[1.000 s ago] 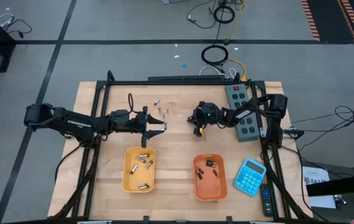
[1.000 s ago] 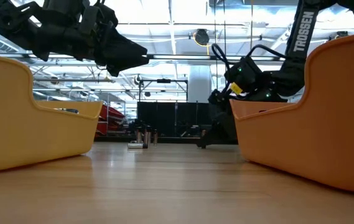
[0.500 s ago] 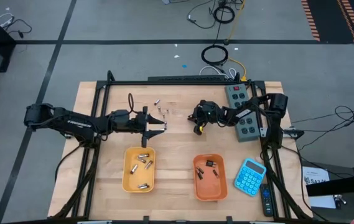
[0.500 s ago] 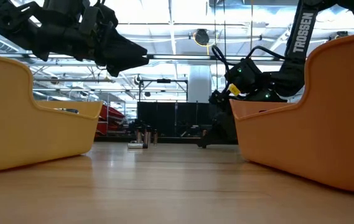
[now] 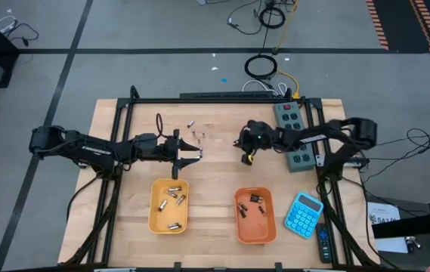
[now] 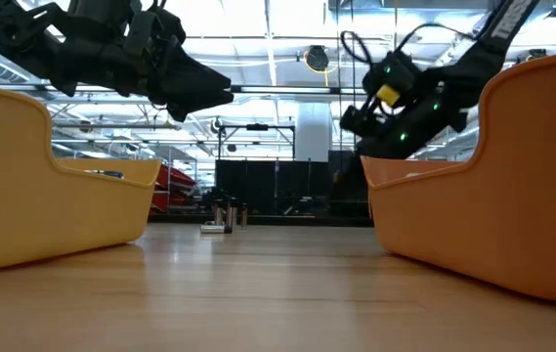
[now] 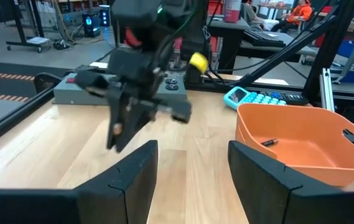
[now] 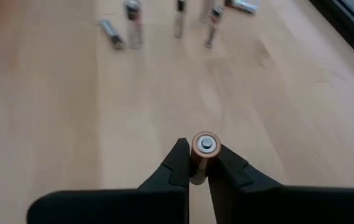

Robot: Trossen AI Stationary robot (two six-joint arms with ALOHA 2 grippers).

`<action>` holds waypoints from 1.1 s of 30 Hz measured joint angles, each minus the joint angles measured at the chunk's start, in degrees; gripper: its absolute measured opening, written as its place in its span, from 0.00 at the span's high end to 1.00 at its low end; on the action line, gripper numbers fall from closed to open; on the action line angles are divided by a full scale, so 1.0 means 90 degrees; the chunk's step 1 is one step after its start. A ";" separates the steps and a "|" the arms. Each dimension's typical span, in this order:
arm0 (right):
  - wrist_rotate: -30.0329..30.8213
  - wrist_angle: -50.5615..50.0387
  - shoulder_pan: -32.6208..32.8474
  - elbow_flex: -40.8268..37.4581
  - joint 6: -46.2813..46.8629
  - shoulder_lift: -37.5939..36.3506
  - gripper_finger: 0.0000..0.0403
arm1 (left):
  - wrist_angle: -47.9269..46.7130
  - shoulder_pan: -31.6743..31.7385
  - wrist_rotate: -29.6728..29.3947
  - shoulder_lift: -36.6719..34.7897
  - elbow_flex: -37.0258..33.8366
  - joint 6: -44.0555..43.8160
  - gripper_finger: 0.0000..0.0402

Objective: Sort batteries
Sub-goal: Put the black battery into the orange bin

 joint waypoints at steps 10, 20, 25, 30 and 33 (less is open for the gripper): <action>0.0002 -0.1566 0.0913 -0.0002 0.0248 -0.1286 0.96 | -0.0196 -0.0001 0.0002 0.0000 0.0002 -0.0016 0.49; -0.0329 -0.2076 0.2357 -0.0005 0.0862 -0.2041 0.96 | -0.0723 -0.0002 0.0044 0.0002 0.0005 -0.0182 0.49; -0.0347 -0.2127 0.3344 -0.0005 0.1708 -0.2351 0.96 | -0.0980 -0.0001 0.0046 0.0002 0.0007 -0.0182 0.49; 0.0022 -0.2260 0.4281 -0.0005 0.2904 -0.2031 0.94 | -0.1008 -0.0002 0.0046 0.0002 0.0005 -0.0177 0.49; 0.0378 -0.2369 0.4582 -0.0005 0.3463 -0.1587 0.94 | -0.0950 -0.0002 0.0046 0.0002 0.0006 -0.0175 0.49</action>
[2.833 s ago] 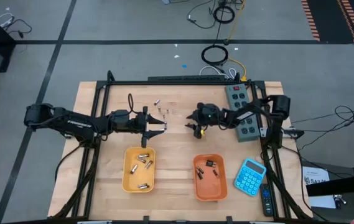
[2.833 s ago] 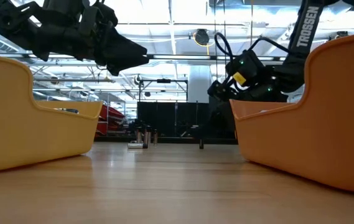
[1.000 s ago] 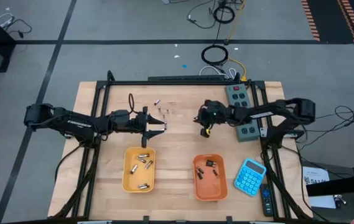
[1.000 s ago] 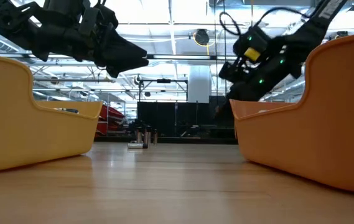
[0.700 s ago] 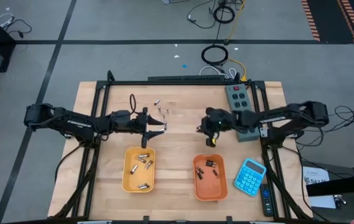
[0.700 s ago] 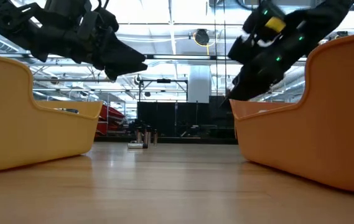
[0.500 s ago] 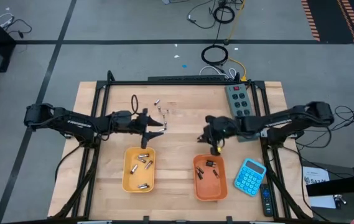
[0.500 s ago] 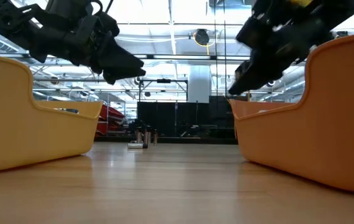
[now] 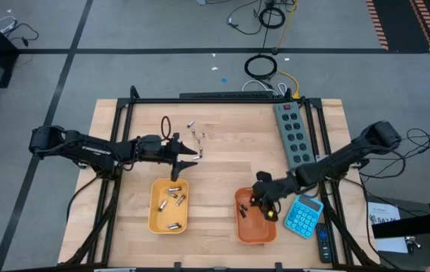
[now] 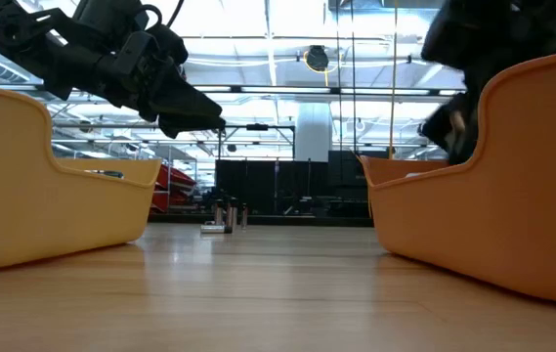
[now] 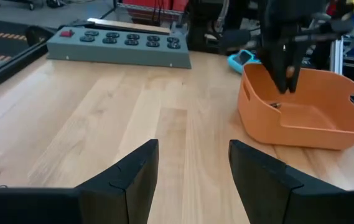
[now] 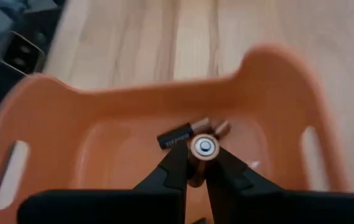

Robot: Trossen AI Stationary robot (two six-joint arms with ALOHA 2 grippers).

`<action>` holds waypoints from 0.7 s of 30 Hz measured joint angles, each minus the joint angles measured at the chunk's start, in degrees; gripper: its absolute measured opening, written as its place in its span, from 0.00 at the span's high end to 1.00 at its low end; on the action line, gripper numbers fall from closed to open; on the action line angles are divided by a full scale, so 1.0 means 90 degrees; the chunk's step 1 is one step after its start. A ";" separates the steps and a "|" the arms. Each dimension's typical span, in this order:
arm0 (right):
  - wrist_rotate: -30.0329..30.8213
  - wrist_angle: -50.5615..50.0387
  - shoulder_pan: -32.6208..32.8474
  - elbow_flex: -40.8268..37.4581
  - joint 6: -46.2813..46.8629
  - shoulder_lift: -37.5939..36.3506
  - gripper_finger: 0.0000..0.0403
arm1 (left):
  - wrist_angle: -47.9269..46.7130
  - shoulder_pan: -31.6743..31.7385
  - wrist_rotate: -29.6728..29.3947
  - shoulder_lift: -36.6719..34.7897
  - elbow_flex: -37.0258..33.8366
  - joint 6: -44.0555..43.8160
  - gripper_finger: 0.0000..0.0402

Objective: Sort batteries
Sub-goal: Put the black battery into the orange bin, then put the silver battery into the yellow bin

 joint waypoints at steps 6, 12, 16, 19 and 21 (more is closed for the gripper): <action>0.0447 0.0050 0.0254 0.0000 0.0942 0.0584 0.90 | -0.0049 0.0000 0.0000 0.0000 -0.0001 -0.0113 0.49; 0.0910 0.0265 0.0376 0.0000 0.1201 0.0645 0.77 | -0.0075 0.0002 0.0000 0.0000 -0.0001 -0.0166 0.49; 0.0951 0.0297 0.0397 0.0000 0.1193 0.0475 0.70 | -0.0160 0.0024 0.0002 0.0000 -0.0001 -0.0113 0.49; 0.1080 0.0324 0.0485 0.0000 0.0839 0.0104 0.67 | -0.0263 0.0106 0.0004 0.0000 -0.0001 -0.0101 0.49; 0.1456 0.0355 0.0538 0.0000 0.0410 -0.0290 0.67 | -0.0296 0.0182 0.0083 0.0000 -0.0001 -0.0110 0.49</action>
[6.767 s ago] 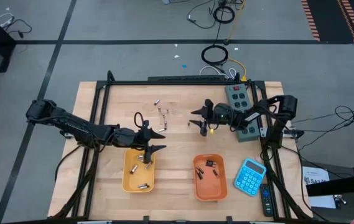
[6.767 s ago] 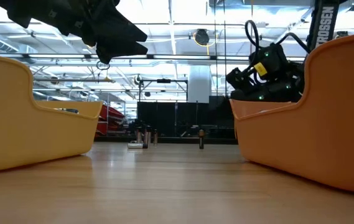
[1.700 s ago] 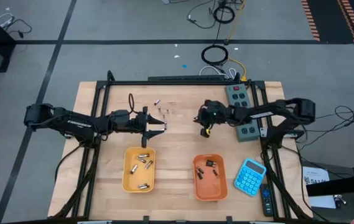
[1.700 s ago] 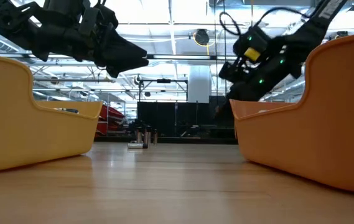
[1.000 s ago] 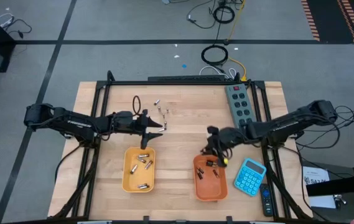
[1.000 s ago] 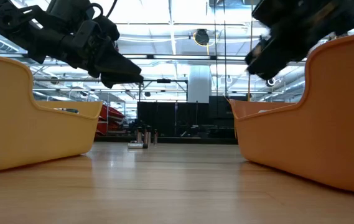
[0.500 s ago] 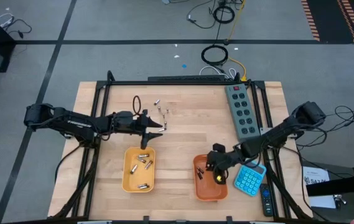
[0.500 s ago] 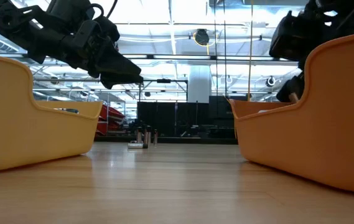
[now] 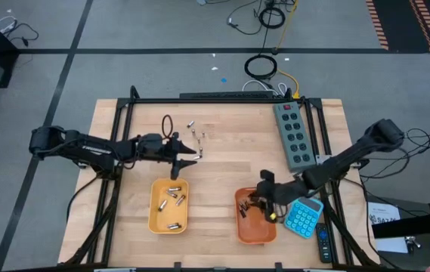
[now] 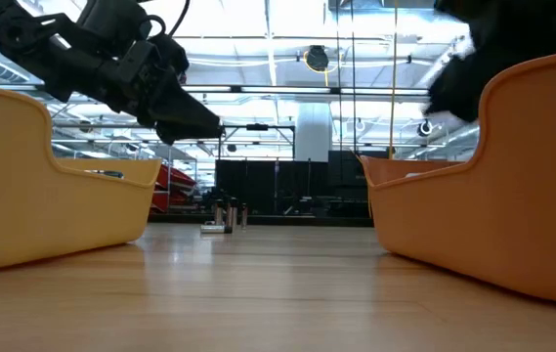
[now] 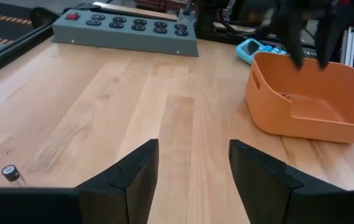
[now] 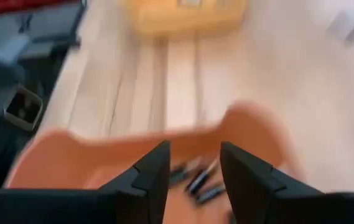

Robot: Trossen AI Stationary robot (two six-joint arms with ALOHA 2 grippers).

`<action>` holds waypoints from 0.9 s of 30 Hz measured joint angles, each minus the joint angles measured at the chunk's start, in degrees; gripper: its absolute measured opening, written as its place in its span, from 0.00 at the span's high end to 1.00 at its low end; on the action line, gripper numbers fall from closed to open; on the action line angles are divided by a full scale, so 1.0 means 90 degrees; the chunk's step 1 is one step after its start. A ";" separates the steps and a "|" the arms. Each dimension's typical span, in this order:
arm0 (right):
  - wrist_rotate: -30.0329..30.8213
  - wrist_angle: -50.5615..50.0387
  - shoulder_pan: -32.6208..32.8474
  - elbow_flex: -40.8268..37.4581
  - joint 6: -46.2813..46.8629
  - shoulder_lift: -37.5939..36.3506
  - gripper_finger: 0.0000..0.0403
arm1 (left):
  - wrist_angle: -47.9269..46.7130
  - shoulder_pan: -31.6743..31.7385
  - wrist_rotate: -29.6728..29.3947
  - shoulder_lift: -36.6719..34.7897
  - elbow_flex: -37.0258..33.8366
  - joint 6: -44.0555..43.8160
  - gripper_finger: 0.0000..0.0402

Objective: Sort batteries
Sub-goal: Put the silver battery into the yellow bin

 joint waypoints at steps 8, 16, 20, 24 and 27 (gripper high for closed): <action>0.0660 0.0125 -0.1289 -0.0130 -0.1858 -0.0941 0.73 | -0.0071 0.0322 0.0246 0.0000 0.0000 -0.0034 0.49; -0.0604 0.0932 -0.3026 -0.0482 -0.2700 -0.0890 0.74 | -0.0226 0.0402 0.0342 0.0000 0.0000 -0.0049 0.49; -0.1002 0.1345 -0.3707 -0.0751 -0.2791 -0.0890 0.74 | -0.0306 0.0553 0.0401 0.0000 0.0000 -0.0040 0.49; -0.1037 0.2101 -0.4148 -0.1204 -0.2849 -0.0890 0.74 | -0.0380 0.0712 0.0405 0.0000 -0.0002 -0.0006 0.49; -0.1027 0.2706 -0.4299 -0.1560 -0.2828 -0.0888 0.74 | -0.0378 0.0786 0.0403 0.0000 -0.0001 -0.0002 0.49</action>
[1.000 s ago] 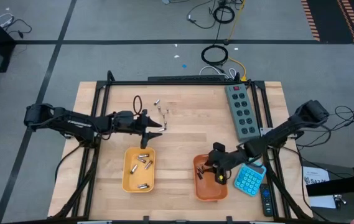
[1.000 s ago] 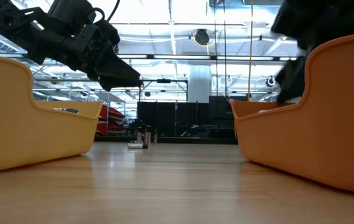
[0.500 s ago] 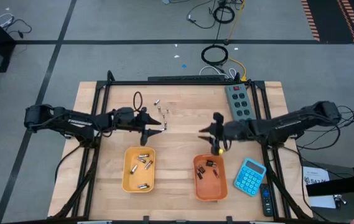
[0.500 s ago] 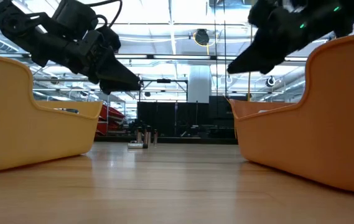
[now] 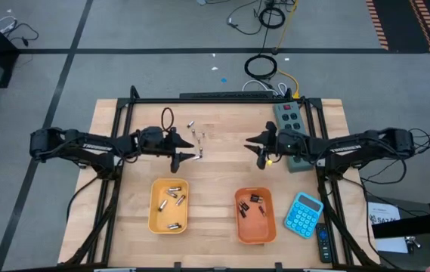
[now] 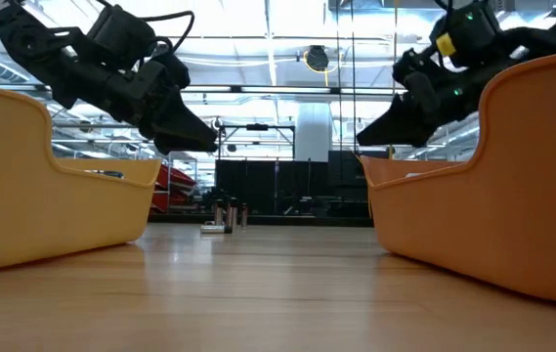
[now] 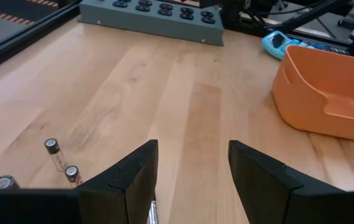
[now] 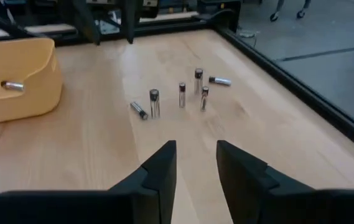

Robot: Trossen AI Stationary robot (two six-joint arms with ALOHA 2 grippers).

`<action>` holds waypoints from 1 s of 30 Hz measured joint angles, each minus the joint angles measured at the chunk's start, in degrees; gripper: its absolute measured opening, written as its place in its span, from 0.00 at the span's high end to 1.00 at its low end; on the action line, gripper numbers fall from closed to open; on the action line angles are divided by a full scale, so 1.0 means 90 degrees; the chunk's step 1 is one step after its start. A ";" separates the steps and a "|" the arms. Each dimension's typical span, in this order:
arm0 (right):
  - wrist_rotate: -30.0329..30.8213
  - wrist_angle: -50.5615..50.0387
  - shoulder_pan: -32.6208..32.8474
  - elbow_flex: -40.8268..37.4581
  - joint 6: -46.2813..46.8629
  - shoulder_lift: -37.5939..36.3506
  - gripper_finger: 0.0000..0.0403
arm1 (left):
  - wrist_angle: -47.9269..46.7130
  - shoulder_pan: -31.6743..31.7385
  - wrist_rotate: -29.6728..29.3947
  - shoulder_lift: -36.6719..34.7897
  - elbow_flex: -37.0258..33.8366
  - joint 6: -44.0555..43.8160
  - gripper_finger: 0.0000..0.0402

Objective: Sort batteries
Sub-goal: Put the silver battery into the yellow bin

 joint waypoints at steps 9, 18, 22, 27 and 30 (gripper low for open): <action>-0.0010 0.0449 -0.0087 -0.0349 0.0167 0.0028 0.74 | -0.0044 0.0350 0.0098 0.0000 0.0001 0.0015 0.49; -0.0187 0.1245 -0.0364 -0.0349 0.0043 0.0873 0.74 | -0.0281 0.0856 0.0197 0.0000 0.0001 0.0335 0.49; -0.0324 0.1491 -0.0505 -0.0352 -0.0006 0.1327 0.74 | -0.0373 0.0993 0.0204 0.0000 0.0001 0.0449 0.49; -0.0528 0.1861 -0.0626 -0.0351 -0.0004 0.1616 0.74 | -0.0507 0.1125 0.0306 0.0000 0.0001 0.0505 0.49; -0.0715 0.1968 -0.0709 -0.0349 -0.0004 0.1666 0.74 | -0.0545 0.1193 0.0335 0.0000 0.0001 0.0510 0.49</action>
